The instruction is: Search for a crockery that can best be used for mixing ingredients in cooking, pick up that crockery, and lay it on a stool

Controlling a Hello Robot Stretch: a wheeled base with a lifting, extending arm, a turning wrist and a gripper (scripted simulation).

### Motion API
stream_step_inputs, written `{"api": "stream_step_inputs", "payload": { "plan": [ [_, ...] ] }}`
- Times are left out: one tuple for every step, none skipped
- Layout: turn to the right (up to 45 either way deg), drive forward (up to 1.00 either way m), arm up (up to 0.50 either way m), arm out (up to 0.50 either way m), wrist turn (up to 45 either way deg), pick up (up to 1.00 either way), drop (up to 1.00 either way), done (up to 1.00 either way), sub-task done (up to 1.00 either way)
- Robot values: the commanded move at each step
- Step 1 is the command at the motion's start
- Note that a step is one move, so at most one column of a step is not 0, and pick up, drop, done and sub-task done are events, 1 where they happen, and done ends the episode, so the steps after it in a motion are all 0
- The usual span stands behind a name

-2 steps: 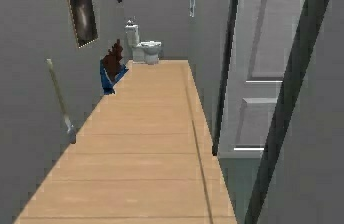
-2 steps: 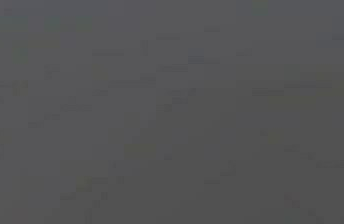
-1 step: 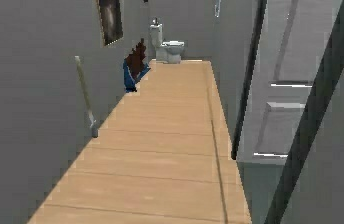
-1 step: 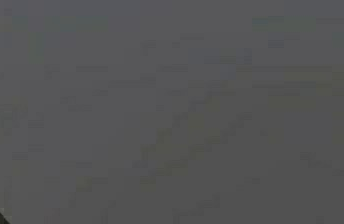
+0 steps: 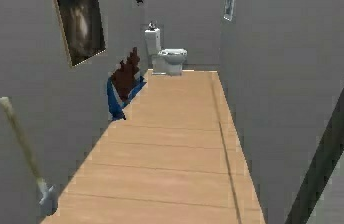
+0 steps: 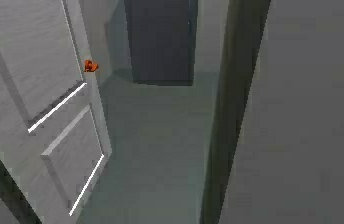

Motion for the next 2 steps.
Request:
{"api": "stream_step_inputs", "payload": {
  "plan": [
    [-6.0, 0.00, 0.00, 0.00, 0.0, 0.00, 0.00, 0.00, 0.00],
    [0.0, 0.20, 0.00, 0.00, 0.0, 0.00, 0.00, 0.00, 0.00]
  ]
}}
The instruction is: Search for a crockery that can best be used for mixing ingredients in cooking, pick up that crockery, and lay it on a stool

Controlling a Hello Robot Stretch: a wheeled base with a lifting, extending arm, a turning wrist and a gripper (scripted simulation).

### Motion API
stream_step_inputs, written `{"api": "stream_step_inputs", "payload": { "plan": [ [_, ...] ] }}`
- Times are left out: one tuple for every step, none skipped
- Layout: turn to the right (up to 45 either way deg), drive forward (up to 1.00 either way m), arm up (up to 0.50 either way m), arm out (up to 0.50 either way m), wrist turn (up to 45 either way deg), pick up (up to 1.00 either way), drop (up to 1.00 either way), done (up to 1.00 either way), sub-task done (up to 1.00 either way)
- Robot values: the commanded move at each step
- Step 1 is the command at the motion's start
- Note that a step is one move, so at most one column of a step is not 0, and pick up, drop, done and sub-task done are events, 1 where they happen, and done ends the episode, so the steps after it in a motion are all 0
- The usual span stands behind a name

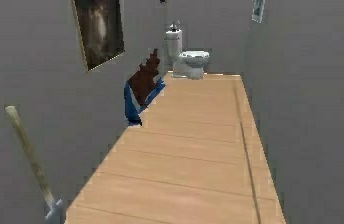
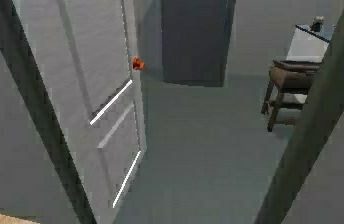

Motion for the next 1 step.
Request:
{"api": "stream_step_inputs", "payload": {
  "plan": [
    [45.0, 0.00, 0.00, 0.00, 0.0, 0.00, 0.00, 0.00, 0.00]
  ]
}}
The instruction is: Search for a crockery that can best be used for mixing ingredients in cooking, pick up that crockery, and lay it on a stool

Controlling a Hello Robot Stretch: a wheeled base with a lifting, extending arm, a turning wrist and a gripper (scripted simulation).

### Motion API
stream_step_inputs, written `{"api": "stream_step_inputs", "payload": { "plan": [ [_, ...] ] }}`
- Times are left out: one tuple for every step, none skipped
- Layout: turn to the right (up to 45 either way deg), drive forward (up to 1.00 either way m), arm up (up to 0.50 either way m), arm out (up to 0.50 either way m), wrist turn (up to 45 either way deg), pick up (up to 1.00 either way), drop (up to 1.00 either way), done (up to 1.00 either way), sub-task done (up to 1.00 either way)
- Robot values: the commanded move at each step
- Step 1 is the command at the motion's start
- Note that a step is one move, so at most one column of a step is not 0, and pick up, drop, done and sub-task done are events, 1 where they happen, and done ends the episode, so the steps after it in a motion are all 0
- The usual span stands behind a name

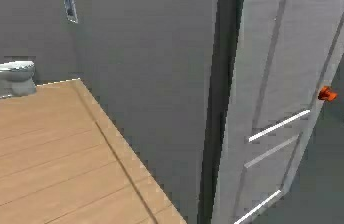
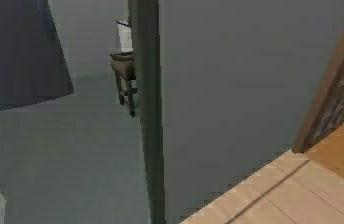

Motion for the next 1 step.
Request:
{"api": "stream_step_inputs", "payload": {
  "plan": [
    [45.0, 0.00, 0.00, 0.00, 0.0, 0.00, 0.00, 0.00, 0.00]
  ]
}}
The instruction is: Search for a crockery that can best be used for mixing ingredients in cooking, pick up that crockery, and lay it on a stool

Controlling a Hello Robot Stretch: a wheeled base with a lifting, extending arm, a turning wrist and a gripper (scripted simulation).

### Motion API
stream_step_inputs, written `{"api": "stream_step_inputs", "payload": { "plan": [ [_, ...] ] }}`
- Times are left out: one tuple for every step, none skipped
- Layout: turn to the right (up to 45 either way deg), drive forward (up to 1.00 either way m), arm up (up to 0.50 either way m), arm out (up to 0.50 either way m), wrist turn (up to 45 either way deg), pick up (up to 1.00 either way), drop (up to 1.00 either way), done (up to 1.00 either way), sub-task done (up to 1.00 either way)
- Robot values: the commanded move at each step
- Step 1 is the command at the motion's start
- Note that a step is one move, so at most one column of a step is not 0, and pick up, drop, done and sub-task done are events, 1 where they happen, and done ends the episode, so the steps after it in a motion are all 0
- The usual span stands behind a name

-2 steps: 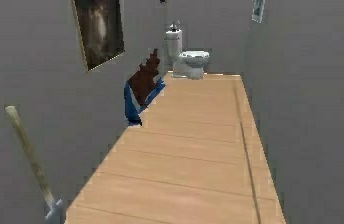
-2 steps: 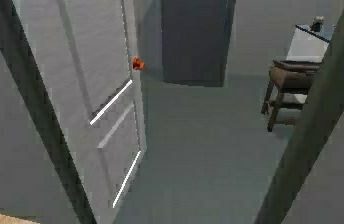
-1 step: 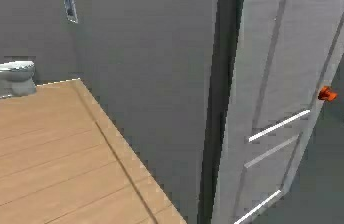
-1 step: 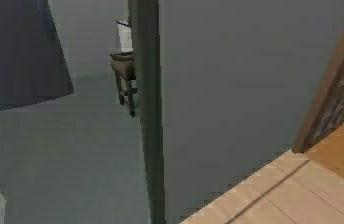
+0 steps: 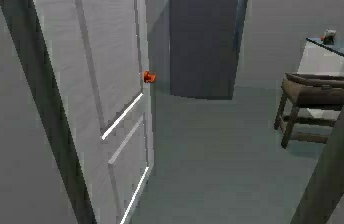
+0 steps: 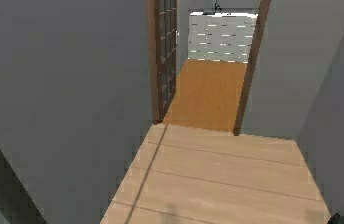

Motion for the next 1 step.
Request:
{"api": "stream_step_inputs", "payload": {
  "plan": [
    [9.0, 0.00, 0.00, 0.00, 0.0, 0.00, 0.00, 0.00, 0.00]
  ]
}}
